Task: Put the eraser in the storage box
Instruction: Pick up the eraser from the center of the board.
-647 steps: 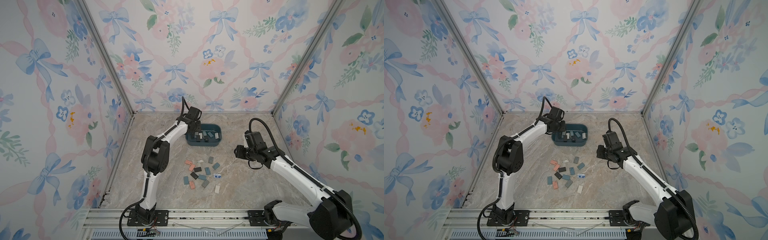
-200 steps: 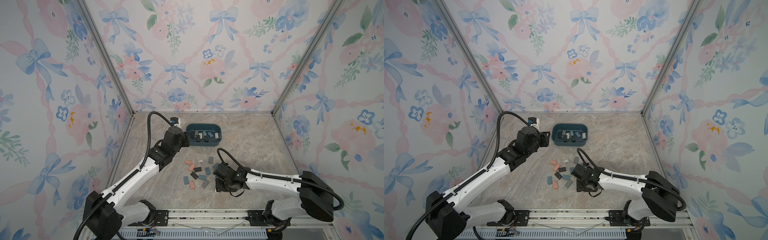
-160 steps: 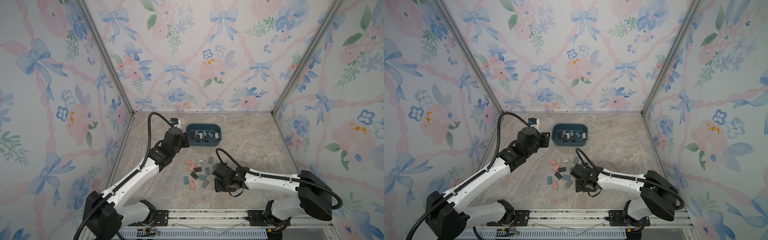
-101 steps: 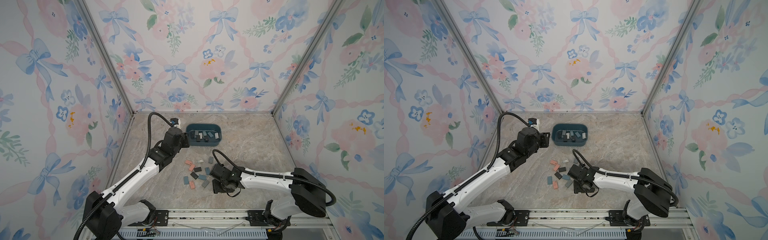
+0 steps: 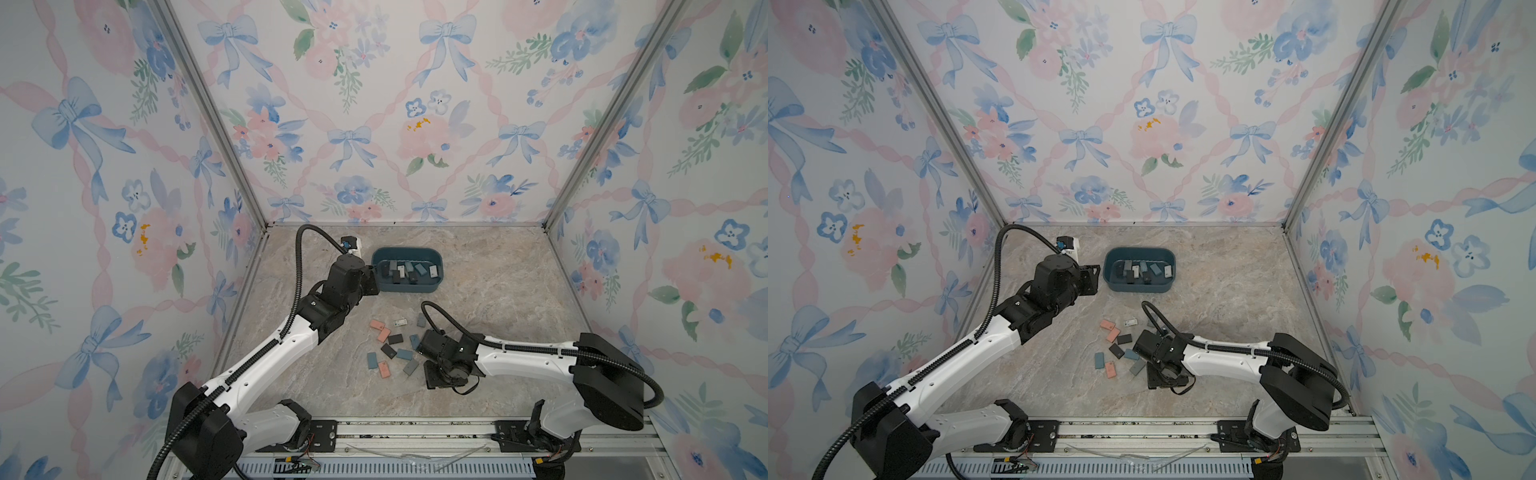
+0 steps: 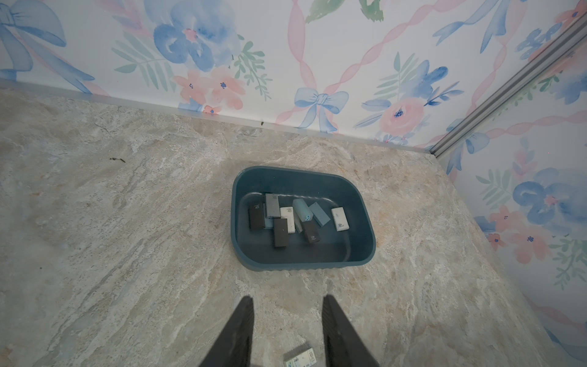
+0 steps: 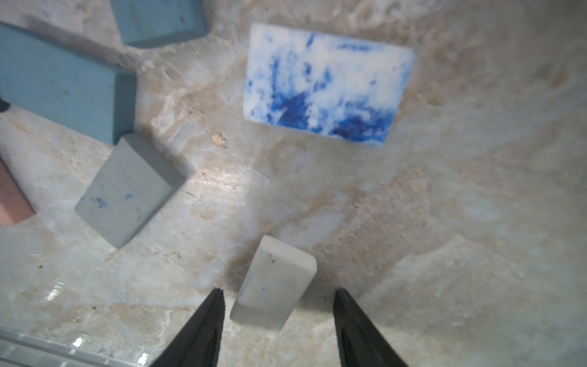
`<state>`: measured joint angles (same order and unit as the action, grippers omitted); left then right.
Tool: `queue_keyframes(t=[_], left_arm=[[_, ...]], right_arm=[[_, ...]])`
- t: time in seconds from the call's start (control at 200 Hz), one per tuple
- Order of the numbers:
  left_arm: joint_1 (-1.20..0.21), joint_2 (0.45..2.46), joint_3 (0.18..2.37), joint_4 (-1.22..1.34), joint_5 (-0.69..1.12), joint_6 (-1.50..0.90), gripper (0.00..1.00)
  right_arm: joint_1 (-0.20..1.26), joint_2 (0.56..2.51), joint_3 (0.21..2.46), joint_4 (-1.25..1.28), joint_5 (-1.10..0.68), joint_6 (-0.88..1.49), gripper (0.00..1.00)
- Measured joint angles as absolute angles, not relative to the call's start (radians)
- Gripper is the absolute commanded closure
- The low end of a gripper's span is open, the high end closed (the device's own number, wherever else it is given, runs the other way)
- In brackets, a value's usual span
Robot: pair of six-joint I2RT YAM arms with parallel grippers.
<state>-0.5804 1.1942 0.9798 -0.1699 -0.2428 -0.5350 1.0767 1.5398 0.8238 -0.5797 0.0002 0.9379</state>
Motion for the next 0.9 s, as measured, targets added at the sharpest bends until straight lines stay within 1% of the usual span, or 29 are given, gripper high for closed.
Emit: queue_keyframes(t=[0.215, 0.365, 0.555, 0.9], left_arm=[[-0.58, 1.195, 0.98, -0.17, -0.243, -0.535, 0.61], [-0.58, 1.195, 0.98, -0.17, -0.243, -0.535, 0.62], [-0.58, 1.195, 0.98, -0.17, -0.243, -0.535, 0.62], [-0.58, 1.195, 0.979, -0.17, -0.243, -0.535, 0.62]], right_arm=[[1.076, 1.542, 0.825, -0.583, 0.002, 0.935, 0.46], [1.077, 1.542, 0.825, -0.586, 0.004, 0.935, 0.5], [1.077, 1.543, 0.825, -0.588, 0.004, 0.936, 0.58], [1.076, 1.547, 0.825, -0.588, 0.004, 0.935, 0.7]])
